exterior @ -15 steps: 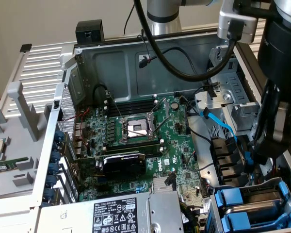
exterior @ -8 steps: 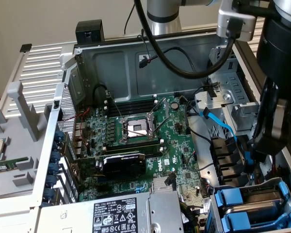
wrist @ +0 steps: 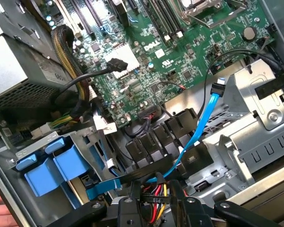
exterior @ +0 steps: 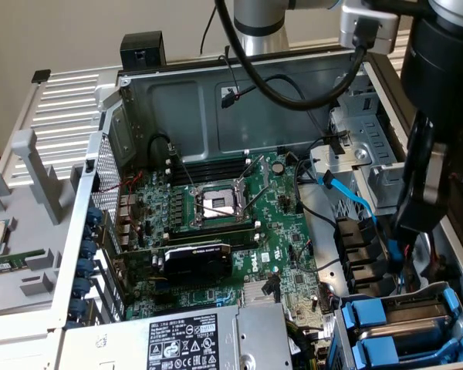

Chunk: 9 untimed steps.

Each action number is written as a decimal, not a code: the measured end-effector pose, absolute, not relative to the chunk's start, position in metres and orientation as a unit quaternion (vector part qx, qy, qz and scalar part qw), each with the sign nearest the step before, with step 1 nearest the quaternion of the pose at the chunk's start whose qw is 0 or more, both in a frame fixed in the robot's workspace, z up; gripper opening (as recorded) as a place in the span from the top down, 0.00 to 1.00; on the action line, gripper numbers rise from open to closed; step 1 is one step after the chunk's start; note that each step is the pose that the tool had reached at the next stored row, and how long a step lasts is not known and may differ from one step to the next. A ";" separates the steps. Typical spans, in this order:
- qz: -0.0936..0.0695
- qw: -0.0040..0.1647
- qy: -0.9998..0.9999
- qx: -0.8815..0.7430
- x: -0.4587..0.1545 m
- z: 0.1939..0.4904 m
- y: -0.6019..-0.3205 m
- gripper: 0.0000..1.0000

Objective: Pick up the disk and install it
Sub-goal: 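Insert the first disk wire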

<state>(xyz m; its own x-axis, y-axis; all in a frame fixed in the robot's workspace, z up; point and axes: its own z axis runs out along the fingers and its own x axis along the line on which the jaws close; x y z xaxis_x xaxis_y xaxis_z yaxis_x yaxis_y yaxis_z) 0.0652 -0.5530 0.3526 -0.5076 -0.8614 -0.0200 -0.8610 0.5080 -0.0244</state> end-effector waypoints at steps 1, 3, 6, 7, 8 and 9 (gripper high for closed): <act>-0.006 0.015 0.868 -0.496 0.065 0.353 -0.553 0.65; -0.006 0.014 0.868 -0.496 0.063 0.354 -0.552 0.65; -0.009 0.013 0.869 -0.495 0.062 0.358 -0.552 0.65; -0.010 0.012 0.869 -0.495 0.062 0.359 -0.552 0.65; -0.012 0.012 0.869 -0.495 0.062 0.360 -0.552 0.65; -0.014 0.012 0.869 -0.495 0.062 0.362 -0.552 0.65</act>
